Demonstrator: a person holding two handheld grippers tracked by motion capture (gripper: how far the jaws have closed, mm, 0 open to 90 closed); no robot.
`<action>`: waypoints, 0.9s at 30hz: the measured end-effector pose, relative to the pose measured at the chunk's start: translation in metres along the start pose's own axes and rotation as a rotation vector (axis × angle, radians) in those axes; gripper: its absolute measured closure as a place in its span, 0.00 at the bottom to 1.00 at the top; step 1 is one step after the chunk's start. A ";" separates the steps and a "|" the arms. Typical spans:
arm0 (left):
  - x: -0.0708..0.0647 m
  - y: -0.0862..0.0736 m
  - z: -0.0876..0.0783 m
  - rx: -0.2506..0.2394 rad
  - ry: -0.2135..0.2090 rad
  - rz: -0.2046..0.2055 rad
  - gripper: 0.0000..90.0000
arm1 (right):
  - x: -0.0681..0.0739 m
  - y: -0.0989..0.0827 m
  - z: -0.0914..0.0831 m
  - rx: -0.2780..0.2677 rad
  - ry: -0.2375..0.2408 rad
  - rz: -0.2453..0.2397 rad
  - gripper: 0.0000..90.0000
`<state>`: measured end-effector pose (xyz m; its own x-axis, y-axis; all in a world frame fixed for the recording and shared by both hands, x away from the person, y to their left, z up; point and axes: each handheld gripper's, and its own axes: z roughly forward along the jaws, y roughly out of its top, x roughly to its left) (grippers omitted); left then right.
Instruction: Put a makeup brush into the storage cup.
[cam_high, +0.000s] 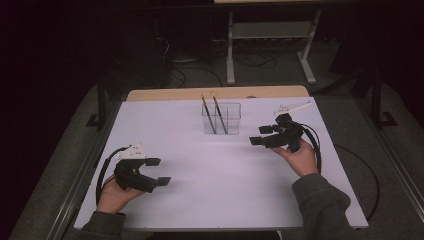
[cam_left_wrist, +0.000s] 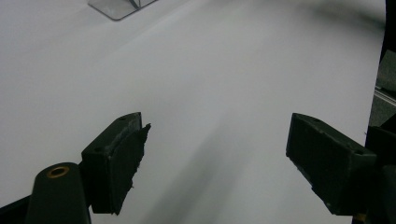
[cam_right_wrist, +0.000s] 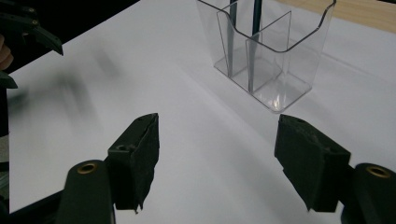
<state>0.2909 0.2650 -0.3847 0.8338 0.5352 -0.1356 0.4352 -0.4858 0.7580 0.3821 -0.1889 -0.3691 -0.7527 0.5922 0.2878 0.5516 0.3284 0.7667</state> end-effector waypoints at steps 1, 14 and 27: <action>0.000 0.000 0.000 0.001 0.001 -0.001 0.21 | 0.000 -0.001 -0.001 -0.003 0.000 0.001 0.33; 0.000 -0.001 0.001 0.001 0.006 0.000 0.21 | 0.000 -0.009 -0.009 -0.007 -0.003 0.009 0.33; 0.000 -0.002 0.000 -0.002 0.016 -0.015 0.21 | -0.001 -0.019 -0.013 -0.009 -0.005 0.014 0.31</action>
<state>0.2906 0.2657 -0.3862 0.8216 0.5533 -0.1372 0.4472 -0.4764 0.7570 0.3681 -0.2055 -0.3766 -0.7432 0.6001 0.2959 0.5587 0.3133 0.7680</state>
